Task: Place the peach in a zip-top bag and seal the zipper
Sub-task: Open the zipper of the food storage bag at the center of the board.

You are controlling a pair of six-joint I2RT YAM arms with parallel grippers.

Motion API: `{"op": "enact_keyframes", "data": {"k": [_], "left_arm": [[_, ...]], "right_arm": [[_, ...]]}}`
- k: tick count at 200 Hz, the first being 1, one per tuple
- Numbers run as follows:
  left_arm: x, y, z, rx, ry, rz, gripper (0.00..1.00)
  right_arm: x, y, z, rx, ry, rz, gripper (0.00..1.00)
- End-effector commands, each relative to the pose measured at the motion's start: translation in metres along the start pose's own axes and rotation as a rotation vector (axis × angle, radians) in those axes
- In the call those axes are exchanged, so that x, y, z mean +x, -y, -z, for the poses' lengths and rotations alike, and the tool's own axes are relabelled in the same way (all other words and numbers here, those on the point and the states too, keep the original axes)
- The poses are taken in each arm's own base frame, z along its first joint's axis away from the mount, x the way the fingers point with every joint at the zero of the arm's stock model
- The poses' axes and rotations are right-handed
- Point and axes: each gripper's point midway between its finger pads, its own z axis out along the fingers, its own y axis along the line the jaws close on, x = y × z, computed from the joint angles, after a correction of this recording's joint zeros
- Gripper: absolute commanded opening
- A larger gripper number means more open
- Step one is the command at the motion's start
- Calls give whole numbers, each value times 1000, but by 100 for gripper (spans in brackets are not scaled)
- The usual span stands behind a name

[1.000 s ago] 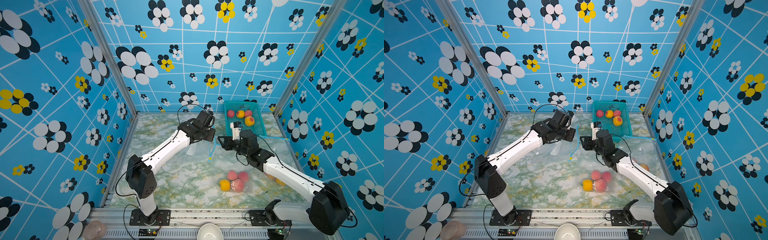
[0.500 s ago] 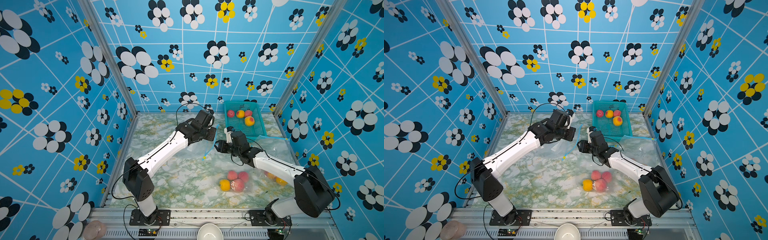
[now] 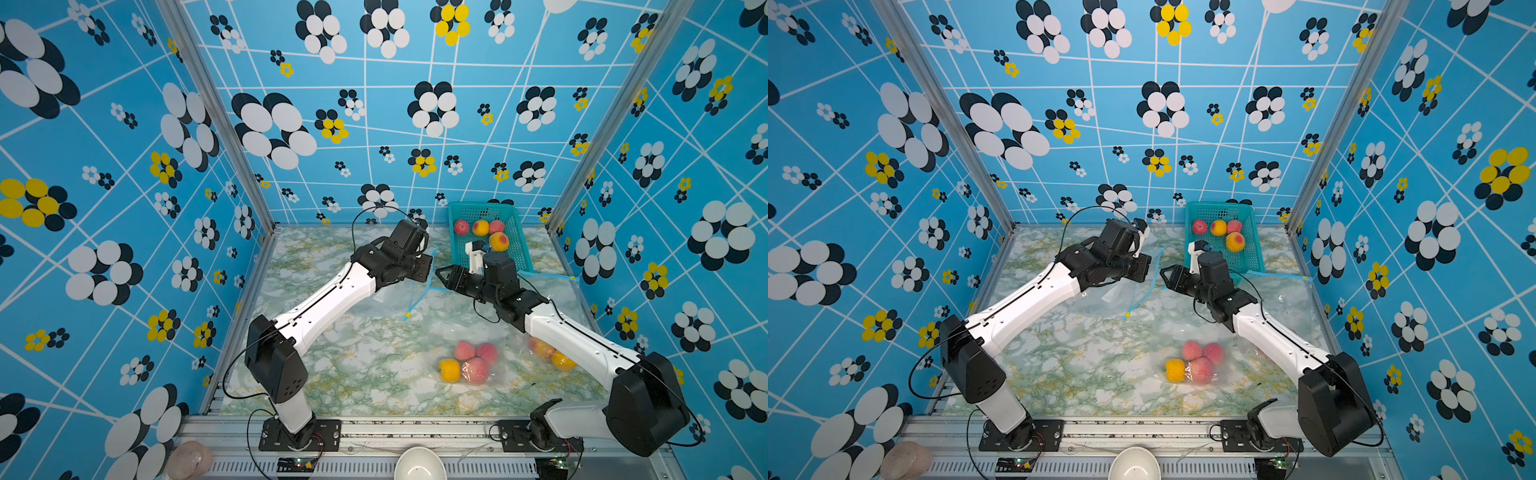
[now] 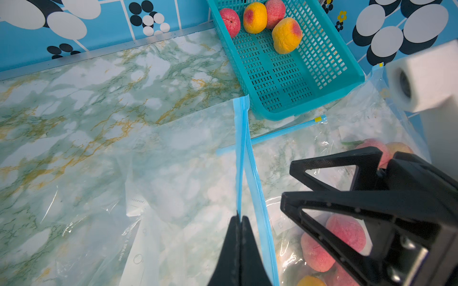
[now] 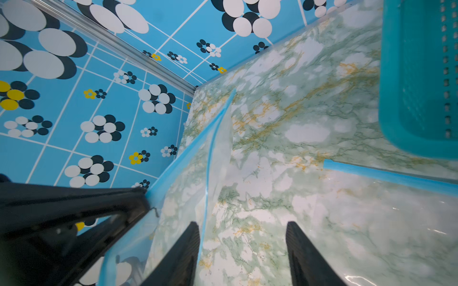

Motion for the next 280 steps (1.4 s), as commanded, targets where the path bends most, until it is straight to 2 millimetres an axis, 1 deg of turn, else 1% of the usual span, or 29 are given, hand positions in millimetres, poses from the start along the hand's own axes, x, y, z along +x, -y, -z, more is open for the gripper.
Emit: {"op": "enact_keyframes", "data": {"k": [1,17,34,45,54,67,76,86,98,124,145,167,186,208,229,245,280], "left_arm": [[-4,4,10,5,19,-11,0],[-6,5,10,6,21,-13,0],[-8,6,14,1,30,-16,0],[-9,4,16,-5,35,-19,0],[-10,2,19,-15,41,-22,0],[-9,-1,22,-36,42,-31,0],[-8,-4,23,-53,39,-42,0],[-4,-8,23,-77,27,-58,0],[4,-13,21,-117,7,-84,1],[16,-19,17,-144,-22,-93,3],[16,-16,17,-134,-12,-85,11],[14,-12,17,-132,-9,-101,22],[17,-9,14,-133,-22,-120,30],[21,-6,13,-125,-29,-123,38],[27,-10,10,-149,-49,-125,39],[33,-15,7,-168,-70,-129,38],[47,-26,0,-236,-130,-161,35]], "right_arm": [[4,-26,-9,-87,-37,-18,59],[16,-26,-24,-56,-71,0,59],[28,-12,-38,29,-101,6,57],[34,-1,-45,64,-107,-12,53],[39,7,-49,90,-114,-29,42],[39,17,-49,128,-97,-50,22],[35,21,-44,151,-68,-67,9],[29,22,-39,164,-32,-67,0],[19,18,-31,161,7,-58,0],[4,-1,-18,115,49,-31,0],[1,-10,-17,103,41,-19,0],[5,-16,-20,98,23,-11,0],[7,-19,-21,96,19,-18,0],[3,-22,-20,89,27,-19,0],[0,-28,-17,72,37,-15,0],[-2,-31,-14,66,45,-14,0],[-5,-29,-8,76,65,-15,0]]}}
